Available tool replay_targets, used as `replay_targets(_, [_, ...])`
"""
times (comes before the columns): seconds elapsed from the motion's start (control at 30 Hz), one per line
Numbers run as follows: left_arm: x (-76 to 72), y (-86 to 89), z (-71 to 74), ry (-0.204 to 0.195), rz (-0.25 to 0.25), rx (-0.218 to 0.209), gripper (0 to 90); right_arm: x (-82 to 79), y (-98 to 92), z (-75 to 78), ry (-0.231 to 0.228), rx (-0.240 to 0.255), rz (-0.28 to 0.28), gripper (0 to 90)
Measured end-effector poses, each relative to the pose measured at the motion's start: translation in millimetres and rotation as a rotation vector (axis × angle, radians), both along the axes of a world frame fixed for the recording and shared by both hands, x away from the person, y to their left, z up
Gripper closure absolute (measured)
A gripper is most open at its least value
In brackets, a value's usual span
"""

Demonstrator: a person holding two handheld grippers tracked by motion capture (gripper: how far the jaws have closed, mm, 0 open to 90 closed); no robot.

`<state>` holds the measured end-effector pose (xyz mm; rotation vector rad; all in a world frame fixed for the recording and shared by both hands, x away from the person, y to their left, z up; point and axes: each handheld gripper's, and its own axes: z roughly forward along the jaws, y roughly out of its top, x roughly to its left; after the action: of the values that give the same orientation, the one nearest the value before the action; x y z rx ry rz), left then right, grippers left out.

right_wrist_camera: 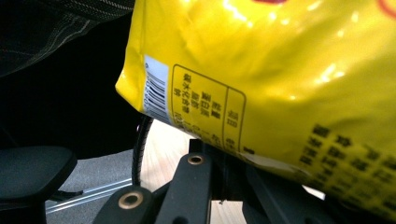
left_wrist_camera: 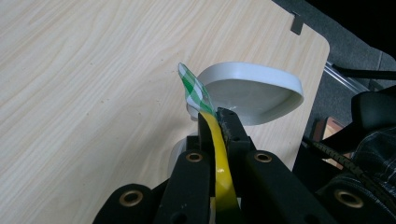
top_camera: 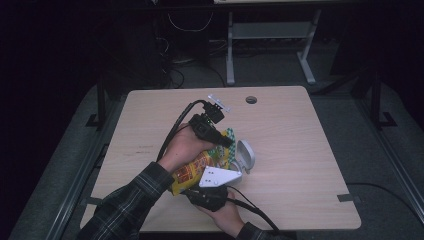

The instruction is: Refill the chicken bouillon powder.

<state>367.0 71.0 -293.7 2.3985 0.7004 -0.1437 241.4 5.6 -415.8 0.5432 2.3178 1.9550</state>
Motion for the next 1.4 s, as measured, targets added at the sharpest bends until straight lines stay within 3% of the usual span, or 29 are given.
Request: replay_targets(1.4, [-0.7, -1.2, 2.4, -0.006, 0.004, 0.007, 89.9, 0.1, -0.4, 2.1, 0.001, 0.007, 0.006, 89.9])
